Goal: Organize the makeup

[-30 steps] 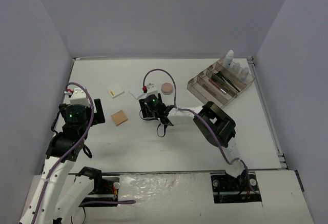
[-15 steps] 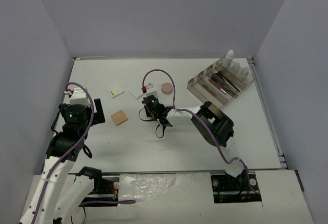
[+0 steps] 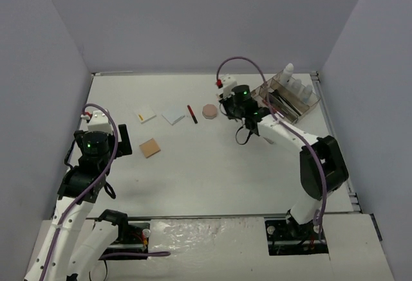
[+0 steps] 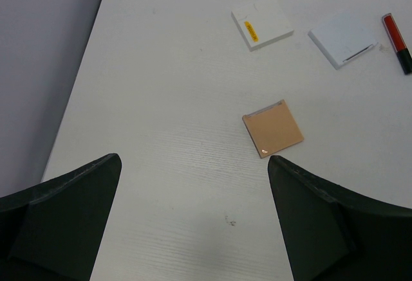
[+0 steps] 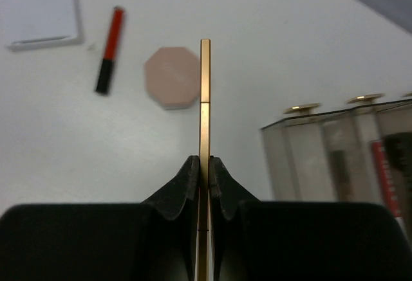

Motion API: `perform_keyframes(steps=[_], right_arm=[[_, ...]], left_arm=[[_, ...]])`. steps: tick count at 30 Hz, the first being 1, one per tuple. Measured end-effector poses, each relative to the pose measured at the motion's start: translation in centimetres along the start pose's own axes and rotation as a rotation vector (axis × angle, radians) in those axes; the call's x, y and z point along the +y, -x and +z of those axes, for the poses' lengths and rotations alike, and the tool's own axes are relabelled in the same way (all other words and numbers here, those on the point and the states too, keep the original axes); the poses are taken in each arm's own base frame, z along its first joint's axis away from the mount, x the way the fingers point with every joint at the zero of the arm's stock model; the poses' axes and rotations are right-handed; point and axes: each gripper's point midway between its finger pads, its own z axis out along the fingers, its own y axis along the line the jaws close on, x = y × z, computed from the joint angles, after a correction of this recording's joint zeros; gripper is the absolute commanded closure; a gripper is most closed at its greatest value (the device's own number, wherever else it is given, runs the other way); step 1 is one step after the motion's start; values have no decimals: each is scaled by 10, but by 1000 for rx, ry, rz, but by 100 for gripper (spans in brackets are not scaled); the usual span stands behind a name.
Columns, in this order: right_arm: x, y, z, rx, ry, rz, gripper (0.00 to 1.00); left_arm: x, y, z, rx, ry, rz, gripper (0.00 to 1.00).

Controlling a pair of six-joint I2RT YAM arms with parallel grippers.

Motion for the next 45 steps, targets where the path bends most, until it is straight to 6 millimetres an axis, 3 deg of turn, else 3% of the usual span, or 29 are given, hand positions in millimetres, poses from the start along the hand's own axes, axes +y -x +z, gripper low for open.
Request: perform_keyframes(steps=[4,7,10,16,18,21,24,27,30,34,37,40,45], right_arm=[[-102,14,-10,-23,-78,-12,100],[-166,1,-13,16,-143,-30,100],[-195,-23,-10,78,-157,-63,100],[-212,-79,6,218,-134,-94,100],[-215,-93,10,252,-128,-92,100],[-220,-104,11,274,-130,-83,91],[-226,-103,11,274,-145,-83,58],[-233,-97,10,262,-168,-85,40],[-236,-91,10,246,-181,-80,36],[-226,-77,8,207,-162,-54,35],[-214,-55,2,158,-153,-41,35],[-185,-20,-7,67,-132,-11,36],[-106,40,-8,-93,-36,30,36]], left_arm=[[0,0,0,-1,-2,0,3],[0,1,-1,-5,-3,-2,3],[0,1,-1,-7,-3,-3,3],[-1,2,-3,-11,-11,-5,3],[-1,1,-2,-10,-12,-5,3],[-1,1,-2,-10,-12,-5,3],[-1,2,-2,-10,-12,-5,3],[-1,1,-2,-10,-12,-5,3],[-1,1,-2,-8,-12,-4,3],[-1,1,-2,-6,-11,-3,3],[-1,0,-1,-4,-11,-2,3],[-1,0,-1,-2,-10,-1,3],[-1,0,-1,-2,-10,-1,3]])
